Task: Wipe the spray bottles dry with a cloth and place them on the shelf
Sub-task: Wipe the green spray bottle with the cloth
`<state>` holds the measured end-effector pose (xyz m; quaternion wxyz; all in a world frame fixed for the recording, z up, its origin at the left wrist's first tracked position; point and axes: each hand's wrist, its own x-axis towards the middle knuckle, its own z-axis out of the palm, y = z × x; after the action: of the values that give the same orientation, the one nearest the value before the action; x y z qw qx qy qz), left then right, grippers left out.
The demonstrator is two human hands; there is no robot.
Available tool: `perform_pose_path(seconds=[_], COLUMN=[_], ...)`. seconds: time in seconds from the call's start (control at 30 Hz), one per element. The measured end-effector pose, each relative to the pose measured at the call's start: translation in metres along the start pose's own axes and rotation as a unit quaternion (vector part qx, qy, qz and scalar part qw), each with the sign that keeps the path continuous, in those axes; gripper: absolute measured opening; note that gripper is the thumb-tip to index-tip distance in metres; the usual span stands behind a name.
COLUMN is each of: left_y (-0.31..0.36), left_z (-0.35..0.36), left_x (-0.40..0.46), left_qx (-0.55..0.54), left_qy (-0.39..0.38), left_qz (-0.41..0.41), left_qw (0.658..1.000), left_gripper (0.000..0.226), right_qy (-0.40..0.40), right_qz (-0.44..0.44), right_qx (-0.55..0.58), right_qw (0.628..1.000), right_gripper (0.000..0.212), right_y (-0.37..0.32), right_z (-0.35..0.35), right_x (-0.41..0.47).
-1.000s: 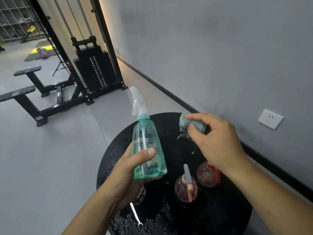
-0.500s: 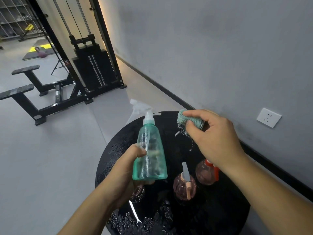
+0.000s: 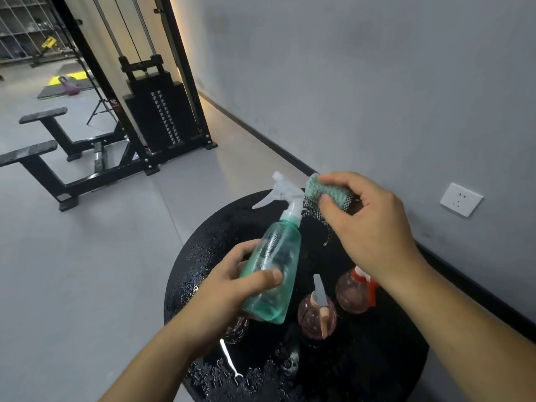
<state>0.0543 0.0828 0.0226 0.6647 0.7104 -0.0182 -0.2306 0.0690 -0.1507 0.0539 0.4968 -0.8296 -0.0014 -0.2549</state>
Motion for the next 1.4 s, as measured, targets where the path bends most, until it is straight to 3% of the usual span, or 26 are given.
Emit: perform_pose_path(seconds=[0.17, 0.53, 0.7, 0.83, 1.03, 1.23, 1.4], left_y=[0.001, 0.0, 0.0, 0.0, 0.0, 0.002, 0.005], left_z=[0.002, 0.005, 0.005, 0.007, 0.003, 0.007, 0.006], left_x=[-0.002, 0.0, 0.002, 0.002, 0.002, 0.0, -0.004], left_qx=[0.064, 0.074, 0.062, 0.063, 0.073, 0.104, 0.104], left_qy=[-0.002, -0.016, -0.007, -0.013, 0.013, -0.016, -0.007], left_qz=[0.045, 0.048, 0.05, 0.049, 0.047, 0.042, 0.044], left_qw=[0.997, 0.996, 0.997, 0.997, 0.996, 0.994, 0.994], left_gripper=[0.05, 0.046, 0.048, 0.047, 0.048, 0.05, 0.058], right_qy=[-0.024, -0.093, -0.053, -0.076, -0.092, -0.037, -0.064], right_qz=[-0.076, -0.081, -0.032, -0.072, 0.002, -0.062, -0.024], right_qx=[-0.057, -0.089, -0.11, -0.091, -0.117, -0.077, -0.097], right_qw=[0.995, 0.988, 0.992, 0.99, 0.989, 0.994, 0.993], right_gripper=[0.026, 0.025, 0.024, 0.025, 0.021, 0.028, 0.025], right_y=[0.001, 0.002, 0.01, 0.006, 0.014, 0.007, 0.012], right_z=[0.007, 0.011, -0.002, 0.003, -0.008, -0.001, -0.002], right_x=[-0.001, -0.007, 0.003, -0.004, 0.004, 0.006, 0.006])
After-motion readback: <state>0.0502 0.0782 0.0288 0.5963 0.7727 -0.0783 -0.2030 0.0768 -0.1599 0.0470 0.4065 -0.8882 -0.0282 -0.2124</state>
